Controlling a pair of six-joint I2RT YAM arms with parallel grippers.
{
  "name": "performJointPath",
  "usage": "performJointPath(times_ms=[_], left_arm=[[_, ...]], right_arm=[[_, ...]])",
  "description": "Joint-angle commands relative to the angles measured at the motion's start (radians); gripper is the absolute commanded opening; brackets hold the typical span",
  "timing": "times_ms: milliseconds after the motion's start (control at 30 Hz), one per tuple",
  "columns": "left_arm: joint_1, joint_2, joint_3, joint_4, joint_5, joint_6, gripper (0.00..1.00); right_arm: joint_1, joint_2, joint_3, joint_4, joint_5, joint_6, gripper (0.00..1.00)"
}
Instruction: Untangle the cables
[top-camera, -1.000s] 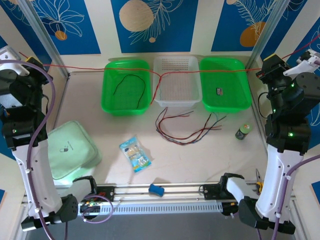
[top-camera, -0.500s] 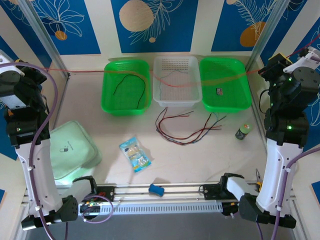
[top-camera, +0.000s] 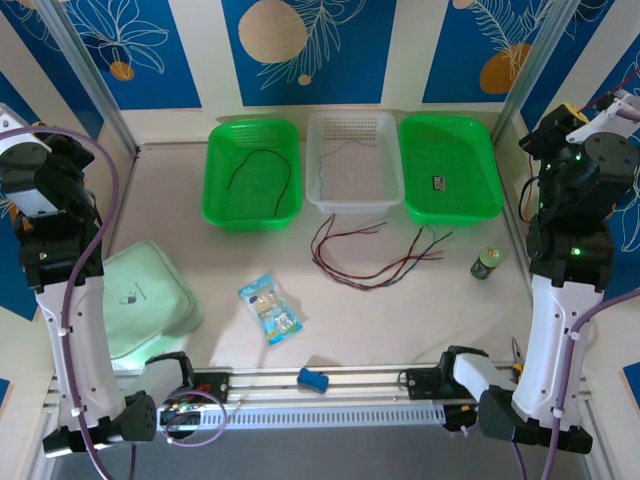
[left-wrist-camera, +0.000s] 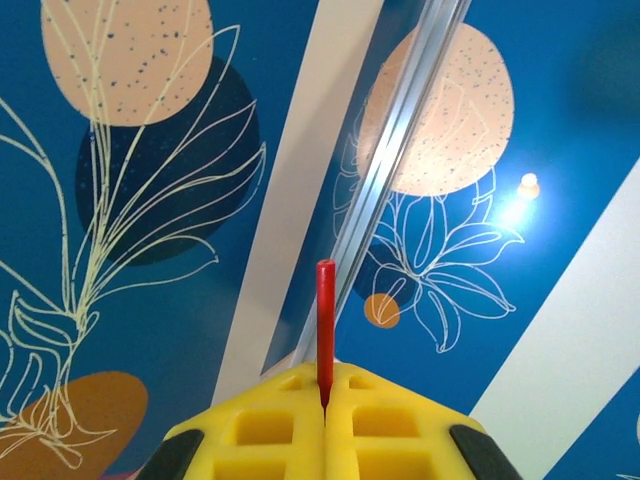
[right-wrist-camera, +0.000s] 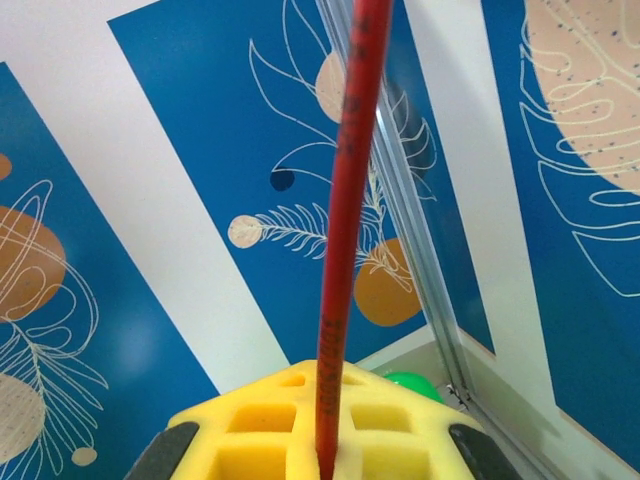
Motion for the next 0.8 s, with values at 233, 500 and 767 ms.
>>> performJointPath(times_ms=[233,500,767], left_arm=[[-0.102,0.034,-0.039,0.442,0.562,-0.218,0.0],[-0.392,0.088,-0.024,0.541,0.425,-0.054,0.0],[-0.534,0.189,0.1,0.525,0.411,0.008,0.0]], right_arm=[[0.023,0.054,0.084,0.137,-0.158,0.033,0.0],[0.222,0.24,0.157,0.345,-0.123,-0.082,0.0],[0.224,0.468,0.41,0.333,-0.058,-0.196,0.0]])
